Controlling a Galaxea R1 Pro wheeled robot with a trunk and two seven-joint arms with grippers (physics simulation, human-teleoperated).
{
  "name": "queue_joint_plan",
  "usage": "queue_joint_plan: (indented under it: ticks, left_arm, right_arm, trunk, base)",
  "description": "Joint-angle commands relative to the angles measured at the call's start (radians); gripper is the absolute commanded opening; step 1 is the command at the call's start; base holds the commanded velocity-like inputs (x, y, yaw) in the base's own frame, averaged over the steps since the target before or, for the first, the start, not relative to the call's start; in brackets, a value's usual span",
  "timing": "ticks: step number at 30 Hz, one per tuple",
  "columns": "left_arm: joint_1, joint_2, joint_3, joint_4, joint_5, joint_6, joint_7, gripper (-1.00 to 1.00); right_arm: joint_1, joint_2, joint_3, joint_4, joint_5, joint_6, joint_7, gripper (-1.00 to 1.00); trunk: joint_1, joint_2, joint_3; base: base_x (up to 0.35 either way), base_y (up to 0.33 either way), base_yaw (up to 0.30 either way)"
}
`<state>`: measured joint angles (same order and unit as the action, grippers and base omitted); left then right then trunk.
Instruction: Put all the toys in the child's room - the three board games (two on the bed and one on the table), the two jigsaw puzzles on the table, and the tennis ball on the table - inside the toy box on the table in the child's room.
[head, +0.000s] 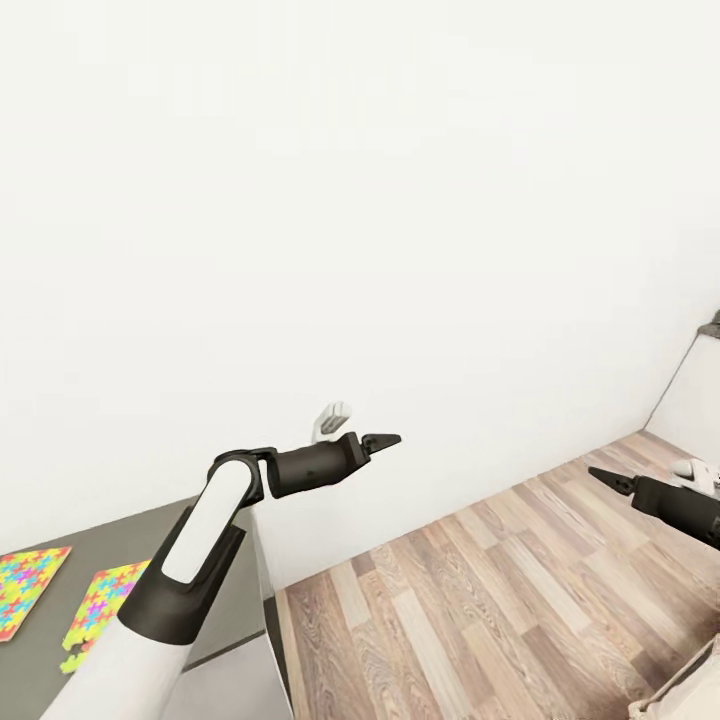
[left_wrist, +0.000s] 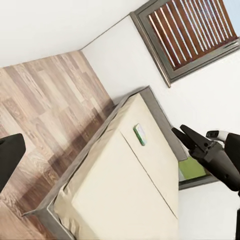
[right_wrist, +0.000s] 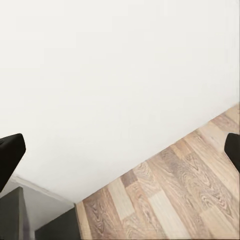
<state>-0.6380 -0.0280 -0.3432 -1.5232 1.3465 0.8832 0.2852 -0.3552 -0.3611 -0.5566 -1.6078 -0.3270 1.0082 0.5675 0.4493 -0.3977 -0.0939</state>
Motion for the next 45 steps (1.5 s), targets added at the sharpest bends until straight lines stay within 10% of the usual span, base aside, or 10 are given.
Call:
queue_joint_plan:
  ticks: [1,45]
  left_arm:
    - [-0.001,0.000,0.001,-0.001,0.011,0.002,0.010,1.00]
    - [0.055,0.020,0.066,-0.006,0.001,-0.001,0.061,1.00]
  right_arm:
    - [-0.001,0.000,-0.001,0.000,0.006,0.005,0.008,1.00]
    - [0.000,0.000,-0.002,-0.001,0.006,0.006,-0.015,1.00]
  trunk:
    - [0.001,-0.002,-0.001]
    - [0.001,-0.002,0.041]
  base:
    - [0.000,0.000,-0.256]
    - [0.000,0.000,-0.253]
